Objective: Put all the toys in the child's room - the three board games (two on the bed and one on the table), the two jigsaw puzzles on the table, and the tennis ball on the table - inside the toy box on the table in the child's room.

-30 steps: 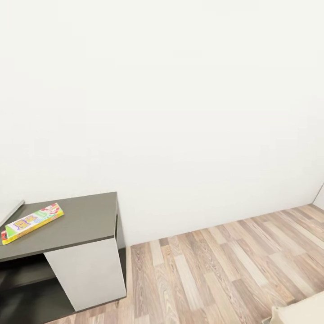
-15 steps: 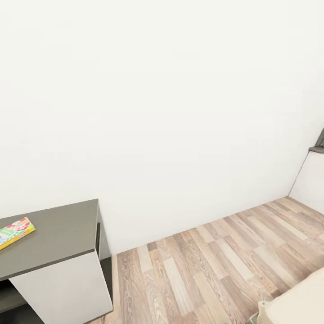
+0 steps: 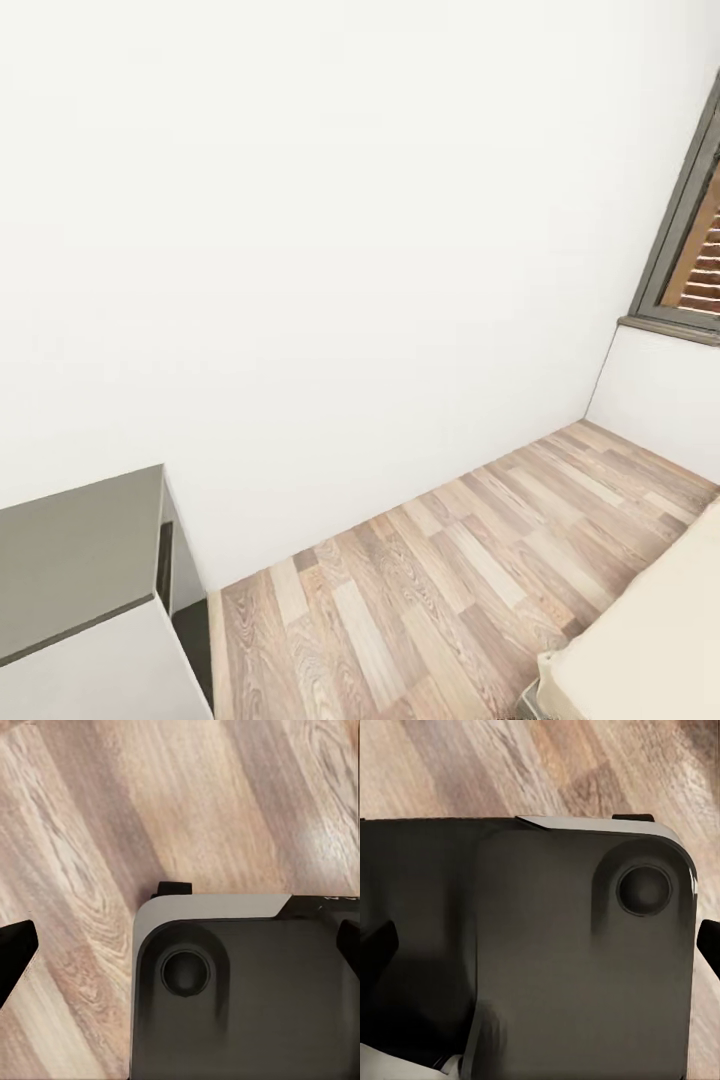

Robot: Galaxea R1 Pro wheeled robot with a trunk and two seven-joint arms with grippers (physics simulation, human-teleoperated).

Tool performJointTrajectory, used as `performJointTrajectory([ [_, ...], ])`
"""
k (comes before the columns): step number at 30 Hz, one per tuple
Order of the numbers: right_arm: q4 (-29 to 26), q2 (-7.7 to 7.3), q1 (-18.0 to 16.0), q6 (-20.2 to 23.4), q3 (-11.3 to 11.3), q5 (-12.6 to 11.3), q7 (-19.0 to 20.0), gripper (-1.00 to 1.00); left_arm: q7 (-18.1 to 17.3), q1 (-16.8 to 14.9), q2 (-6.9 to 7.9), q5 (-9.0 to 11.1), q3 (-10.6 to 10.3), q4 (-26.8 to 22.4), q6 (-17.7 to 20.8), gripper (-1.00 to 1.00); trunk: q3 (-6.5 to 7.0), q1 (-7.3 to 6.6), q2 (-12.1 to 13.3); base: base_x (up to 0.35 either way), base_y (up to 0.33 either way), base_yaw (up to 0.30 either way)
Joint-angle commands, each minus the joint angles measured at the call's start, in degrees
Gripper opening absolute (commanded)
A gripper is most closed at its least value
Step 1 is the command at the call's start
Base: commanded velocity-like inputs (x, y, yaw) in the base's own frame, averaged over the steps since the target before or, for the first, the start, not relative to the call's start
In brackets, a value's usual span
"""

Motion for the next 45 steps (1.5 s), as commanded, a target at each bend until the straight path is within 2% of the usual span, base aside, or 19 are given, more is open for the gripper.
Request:
performJointTrajectory([
  [1,-0.01,0.0,-0.01,-0.14,-0.05,-0.13,0.19,1.0,-0.06,-0.02,-0.01,-0.05,0.28,0.03,-0.17,1.0,-0.05,0.01,-0.03,0.121,0.055,-0.277],
  [18,-0.01,0.0,-0.01,-0.15,-0.05,-0.13,0.19,1.0,-0.06,-0.02,-0.02,-0.05,0.25,0.03,-0.17,1.0,-0.05,0.01,-0.03,0.115,0.021,-0.277],
  [29,-0.01,0.06,-0.01,-0.3,-0.01,-0.06,0.19,1.0,-0.06,-0.02,0.05,-0.05,0.25,0.03,-0.19,1.0,-0.05,0.01,-0.03,0.139,0.16,-0.277],
  [45,-0.01,0.11,-0.01,-0.33,-0.02,-0.1,0.19,1.0,-0.06,-0.02,-0.01,-0.05,0.25,0.03,-0.26,1.0,-0.05,0.01,-0.03,0.02,0.03,-0.277],
])
